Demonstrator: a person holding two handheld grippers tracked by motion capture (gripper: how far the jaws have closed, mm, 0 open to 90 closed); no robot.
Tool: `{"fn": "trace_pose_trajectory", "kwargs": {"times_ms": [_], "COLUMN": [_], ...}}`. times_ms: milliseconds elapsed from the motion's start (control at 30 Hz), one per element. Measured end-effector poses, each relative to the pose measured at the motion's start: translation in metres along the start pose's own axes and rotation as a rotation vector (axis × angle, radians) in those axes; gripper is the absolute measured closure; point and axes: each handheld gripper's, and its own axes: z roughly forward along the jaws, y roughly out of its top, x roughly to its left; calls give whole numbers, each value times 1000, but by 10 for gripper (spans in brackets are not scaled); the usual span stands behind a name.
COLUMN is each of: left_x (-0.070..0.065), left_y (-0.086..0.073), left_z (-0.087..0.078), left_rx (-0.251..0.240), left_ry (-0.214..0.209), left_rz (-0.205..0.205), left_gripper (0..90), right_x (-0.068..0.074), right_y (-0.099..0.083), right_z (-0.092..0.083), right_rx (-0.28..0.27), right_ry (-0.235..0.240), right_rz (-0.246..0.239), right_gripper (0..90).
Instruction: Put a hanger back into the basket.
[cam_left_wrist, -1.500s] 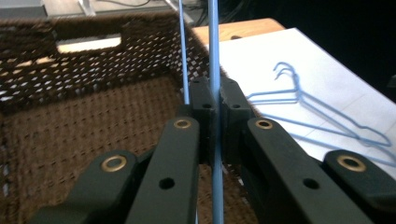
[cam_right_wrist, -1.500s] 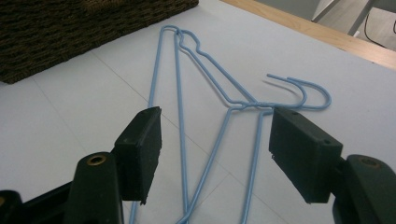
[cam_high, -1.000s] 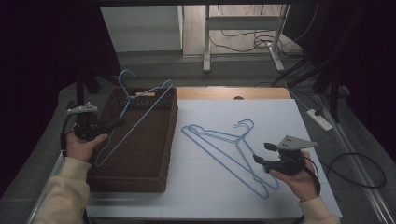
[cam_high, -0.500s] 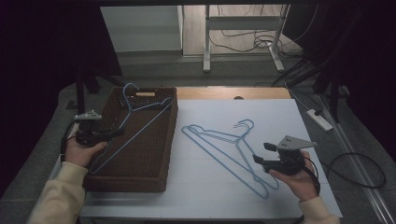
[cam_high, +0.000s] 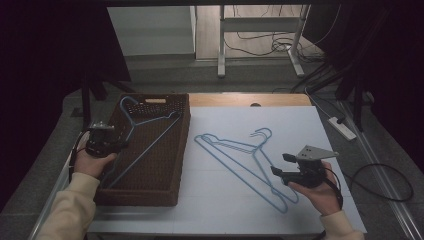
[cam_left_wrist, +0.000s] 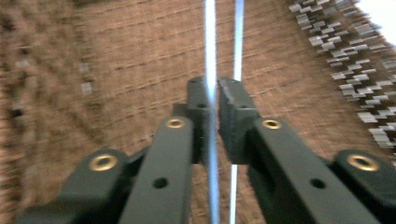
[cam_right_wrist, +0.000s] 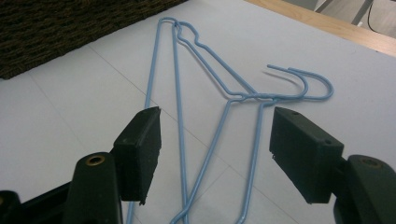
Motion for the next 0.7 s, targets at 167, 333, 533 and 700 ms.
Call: {"fn": "trace_pose_trajectory", "kwargs": {"times_ms": [167, 333, 533, 700], "left_x": [-4, -17, -29, -51], "left_y": [1, 11, 18, 14], "left_z": [-2, -29, -48, -60], "left_rx": [-32, -176, -236, -289], "left_ry": [93, 51, -86, -155], "left_rz": [-3, 46, 45, 76], "left_gripper": [453, 350, 294, 268], "right_x": [0, -1, -4, -7], "right_y": [0, -1, -4, -7], "right_z": [0, 0, 1, 3], "right_rx": [1, 0, 9, 21], "right_ry": [3, 4, 2, -1], "right_rz": [0, 7, 22, 30], "right_gripper": [344, 343, 340, 338]}}
